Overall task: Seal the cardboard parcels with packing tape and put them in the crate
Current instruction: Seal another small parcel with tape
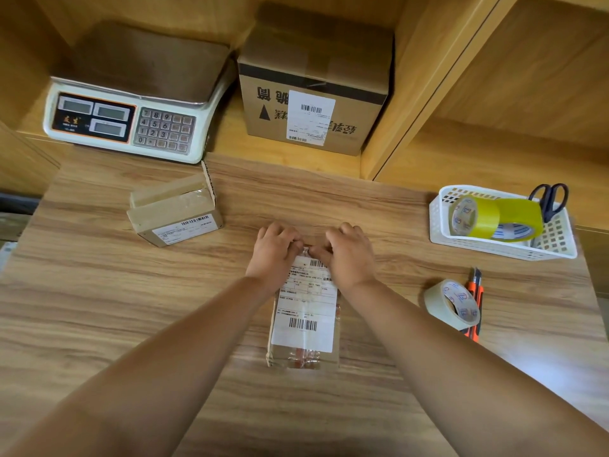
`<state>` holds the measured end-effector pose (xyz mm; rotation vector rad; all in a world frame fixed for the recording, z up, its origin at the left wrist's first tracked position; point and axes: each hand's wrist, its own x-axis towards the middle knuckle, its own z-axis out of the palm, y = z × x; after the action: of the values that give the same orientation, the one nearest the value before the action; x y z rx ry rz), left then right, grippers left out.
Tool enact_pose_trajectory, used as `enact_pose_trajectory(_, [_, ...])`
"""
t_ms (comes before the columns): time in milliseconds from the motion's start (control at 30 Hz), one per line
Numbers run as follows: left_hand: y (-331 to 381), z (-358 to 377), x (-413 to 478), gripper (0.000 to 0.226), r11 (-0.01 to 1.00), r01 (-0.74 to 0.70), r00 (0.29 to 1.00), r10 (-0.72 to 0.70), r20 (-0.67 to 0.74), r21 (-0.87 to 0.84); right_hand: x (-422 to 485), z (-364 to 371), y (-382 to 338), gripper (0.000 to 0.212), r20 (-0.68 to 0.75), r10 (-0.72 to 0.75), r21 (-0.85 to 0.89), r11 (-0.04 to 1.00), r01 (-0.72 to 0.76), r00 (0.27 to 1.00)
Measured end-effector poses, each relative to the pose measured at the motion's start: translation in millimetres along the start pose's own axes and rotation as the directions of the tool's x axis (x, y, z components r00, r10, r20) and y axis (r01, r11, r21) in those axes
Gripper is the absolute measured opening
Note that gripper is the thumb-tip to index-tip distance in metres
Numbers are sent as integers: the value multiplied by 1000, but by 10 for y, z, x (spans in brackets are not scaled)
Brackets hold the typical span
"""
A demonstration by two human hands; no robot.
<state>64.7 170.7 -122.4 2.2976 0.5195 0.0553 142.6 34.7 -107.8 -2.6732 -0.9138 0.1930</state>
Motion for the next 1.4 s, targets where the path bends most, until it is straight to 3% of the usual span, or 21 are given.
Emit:
enact_pose_trajectory(100, [1,9,2,17,999,28,1000,-28,6,-18,-68,-21,0,52,76,-4,-73,997,10,997])
enact_pose_trajectory(300, [-12,31,1,17,999,28,1000,-28,-10,-31,-240,-178,-68,110,321,-26,-302,945,128,947])
enact_pose_trajectory(367, [-14,38,-8,16,1000,13,1000,-14,-23,-24,-309,-174,-82,130,361,-26,-339,927,157,932])
enact_pose_trajectory(433, [-16,41,-11,16,1000,-5,999,4,-40,-12,-329,-152,-87,136,365,-28,-366,914,171,931])
enact_pose_trajectory(567, [-25,56,-25,17,1000,-17,997,18,-71,2,-197,-145,-103,106,307,-36,-321,937,139,951])
enact_pose_trajectory(833, [-48,70,-42,19,1000,-15,995,14,-95,-14,108,-39,-58,40,223,19,-44,999,-10,975])
enact_pose_trajectory(1000, [-55,35,-32,23,998,1,998,-5,-60,-64,143,15,-29,38,192,88,149,982,-118,977])
enact_pose_trajectory(1133, [-41,2,-12,23,993,72,997,-74,-15,-93,102,30,33,30,211,30,234,969,-81,977])
enact_pose_trajectory(1267, [-2,1,8,23,992,93,996,-93,12,-86,55,-20,93,19,274,35,366,920,-138,961])
enact_pose_trajectory(1400, [27,6,7,20,990,114,993,-113,27,-78,14,-67,37,11,257,39,321,939,-124,966])
